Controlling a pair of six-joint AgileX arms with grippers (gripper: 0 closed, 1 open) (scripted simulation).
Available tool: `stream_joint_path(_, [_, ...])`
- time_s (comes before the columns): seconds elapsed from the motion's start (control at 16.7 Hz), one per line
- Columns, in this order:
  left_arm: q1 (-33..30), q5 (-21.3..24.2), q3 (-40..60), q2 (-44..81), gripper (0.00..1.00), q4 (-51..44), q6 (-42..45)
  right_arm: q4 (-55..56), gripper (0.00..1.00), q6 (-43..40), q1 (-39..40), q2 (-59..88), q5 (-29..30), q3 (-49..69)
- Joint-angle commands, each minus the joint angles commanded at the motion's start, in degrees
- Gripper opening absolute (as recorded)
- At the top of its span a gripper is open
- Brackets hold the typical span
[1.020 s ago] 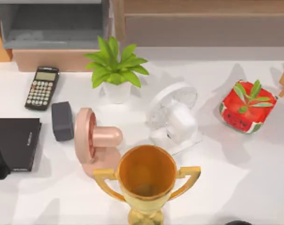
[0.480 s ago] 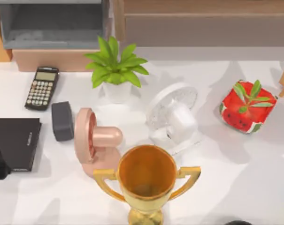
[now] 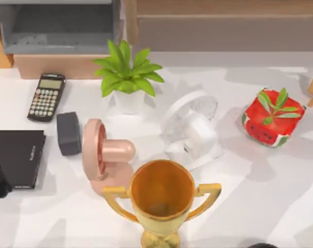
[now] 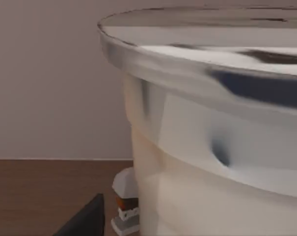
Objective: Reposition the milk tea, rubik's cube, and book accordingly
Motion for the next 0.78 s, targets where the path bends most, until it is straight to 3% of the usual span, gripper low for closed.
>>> stream_joint_path(0.36, [0.0, 0.0, 0.0, 0.0, 1.0, 0.0, 0.0, 0.25, 1.0, -0.02, -0.03, 2.01, 0.38, 1.82])
stream_joint_path(0.78, [0.0, 0.0, 0.0, 0.0, 1.0, 0.0, 0.0, 0.25, 0.47, -0.02, -0.03, 2.01, 0.38, 1.82])
